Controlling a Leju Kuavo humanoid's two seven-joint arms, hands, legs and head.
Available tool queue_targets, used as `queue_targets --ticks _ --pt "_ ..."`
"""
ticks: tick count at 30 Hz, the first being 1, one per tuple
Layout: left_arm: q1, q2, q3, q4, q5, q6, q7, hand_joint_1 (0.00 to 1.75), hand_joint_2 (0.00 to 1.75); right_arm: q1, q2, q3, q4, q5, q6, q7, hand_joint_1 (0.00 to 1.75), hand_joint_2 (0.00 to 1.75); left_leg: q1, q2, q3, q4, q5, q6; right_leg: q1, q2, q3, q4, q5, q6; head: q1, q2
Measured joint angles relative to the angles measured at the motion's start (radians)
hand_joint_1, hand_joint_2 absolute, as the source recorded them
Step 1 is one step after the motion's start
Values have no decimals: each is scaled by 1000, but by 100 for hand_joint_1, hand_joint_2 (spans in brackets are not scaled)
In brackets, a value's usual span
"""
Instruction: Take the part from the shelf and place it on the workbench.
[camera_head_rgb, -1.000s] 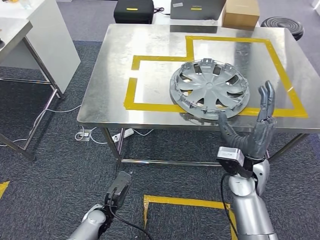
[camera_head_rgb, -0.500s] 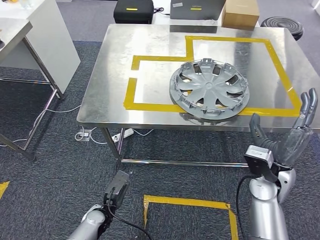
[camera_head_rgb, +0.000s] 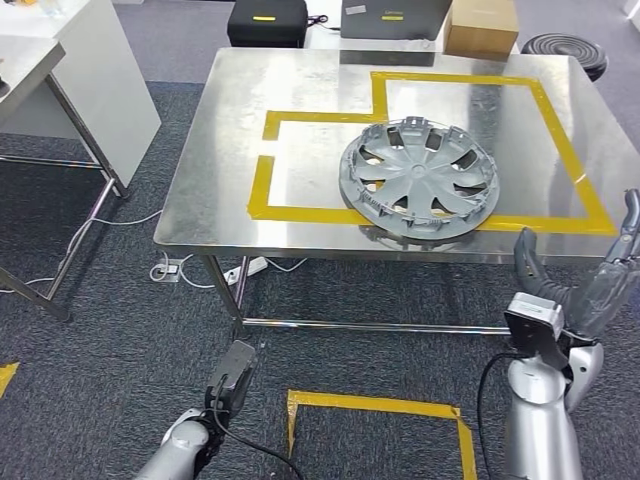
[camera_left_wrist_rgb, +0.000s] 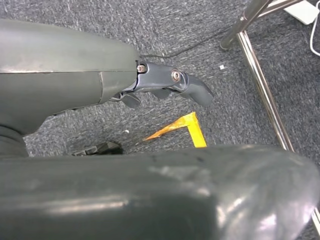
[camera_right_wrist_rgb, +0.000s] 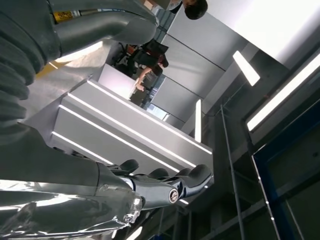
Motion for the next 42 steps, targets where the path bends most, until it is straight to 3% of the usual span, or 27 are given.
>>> queue_targets --ticks 3,5,7,9,22,42 --pt "0 4 0 0 5 1 -4 0 0 1 -5 17 11 -143 48 37 0 175 0 0 0 0 0 0 0 0 0 0 0 0 0 0" --pt "1 7 1 0 11 2 -8 0 0 3 -19 53 20 -301 153 88 0 175 0 0 0 0 0 0 0 0 0 0 0 0 0 0" --pt "1 11 2 0 17 3 -11 0 0 9 -33 89 27 -462 289 128 0 87 0 0 0 0 0 0 0 0 -1 0 0 0 0 0" --pt "2 13 2 0 19 2 -12 0 0 16 -41 112 34 -550 363 138 0 0 0 0 -1 0 0 0 0 0 -1 0 0 0 0 0" --pt "8 27 2 0 14 8 -8 0 0 64 -61 142 53 -570 331 87 0 0 0 0 -1 0 0 0 0 -1 -1 0 0 0 0 0" --pt "14 33 2 0 18 8 -6 0 0 117 -82 82 -25 -581 282 59 0 0 0 0 -1 0 0 0 0 -1 -1 0 0 0 0 0"
